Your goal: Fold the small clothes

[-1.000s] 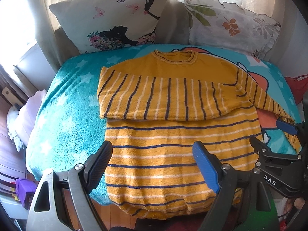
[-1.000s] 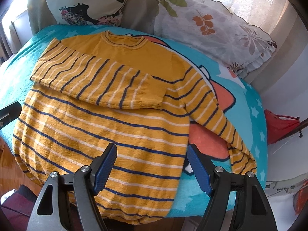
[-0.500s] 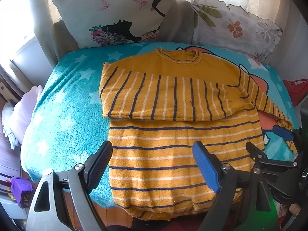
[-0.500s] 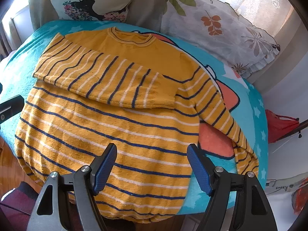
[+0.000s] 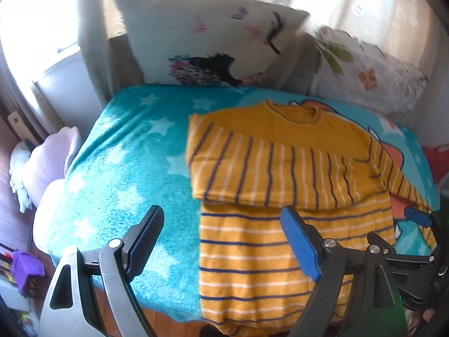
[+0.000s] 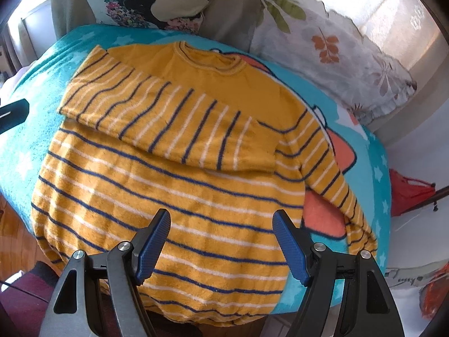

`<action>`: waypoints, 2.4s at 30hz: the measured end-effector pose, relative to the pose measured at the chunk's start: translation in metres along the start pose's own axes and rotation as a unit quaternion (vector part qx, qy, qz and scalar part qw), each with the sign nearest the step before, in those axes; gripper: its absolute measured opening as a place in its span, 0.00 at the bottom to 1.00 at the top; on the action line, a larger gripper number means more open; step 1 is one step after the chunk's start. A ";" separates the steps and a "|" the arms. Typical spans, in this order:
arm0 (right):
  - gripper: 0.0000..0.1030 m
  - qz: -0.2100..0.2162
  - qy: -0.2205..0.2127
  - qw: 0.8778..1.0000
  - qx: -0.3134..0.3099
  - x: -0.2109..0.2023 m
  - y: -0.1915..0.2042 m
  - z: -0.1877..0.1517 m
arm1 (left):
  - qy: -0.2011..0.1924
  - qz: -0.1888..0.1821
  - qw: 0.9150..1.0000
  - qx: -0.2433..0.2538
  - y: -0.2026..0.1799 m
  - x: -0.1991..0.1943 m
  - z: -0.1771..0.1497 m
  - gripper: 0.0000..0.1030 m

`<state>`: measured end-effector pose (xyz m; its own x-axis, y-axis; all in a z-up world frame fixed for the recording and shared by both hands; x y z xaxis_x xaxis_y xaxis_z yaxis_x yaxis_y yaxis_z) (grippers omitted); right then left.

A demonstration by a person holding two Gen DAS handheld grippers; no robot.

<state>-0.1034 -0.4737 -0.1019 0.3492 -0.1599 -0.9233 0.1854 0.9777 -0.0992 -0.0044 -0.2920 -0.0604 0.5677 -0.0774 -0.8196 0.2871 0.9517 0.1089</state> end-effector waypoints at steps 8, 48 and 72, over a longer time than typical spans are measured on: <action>0.77 0.015 -0.020 1.000 -0.012 -0.015 0.027 0.037 | 0.005 0.000 0.999 -0.040 0.041 0.006 0.004 0.82; 0.55 0.136 0.002 0.990 -0.036 0.054 0.121 0.082 | 0.083 0.001 0.992 -0.095 0.112 0.057 -0.025 0.82; 0.50 0.258 -0.083 0.962 -0.028 0.076 0.175 0.177 | 0.088 0.033 0.986 -0.137 0.145 0.046 -0.048 0.82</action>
<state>0.1179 -0.3386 -0.1242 0.5241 0.3341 -0.7834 -0.1003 0.9377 0.3328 0.0261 -0.1433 -0.1091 0.4282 0.0164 -0.9035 0.0219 0.9994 0.0285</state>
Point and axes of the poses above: each gripper's, at about its wrist camera, not at the fingertips, and x roughly the way its jaws point, y to its left, z to its top, the point moved 4 cm from there along x, roughly the way its jaws point, and after that the axes turned 9 degrees about z, right-handed, at the moved point
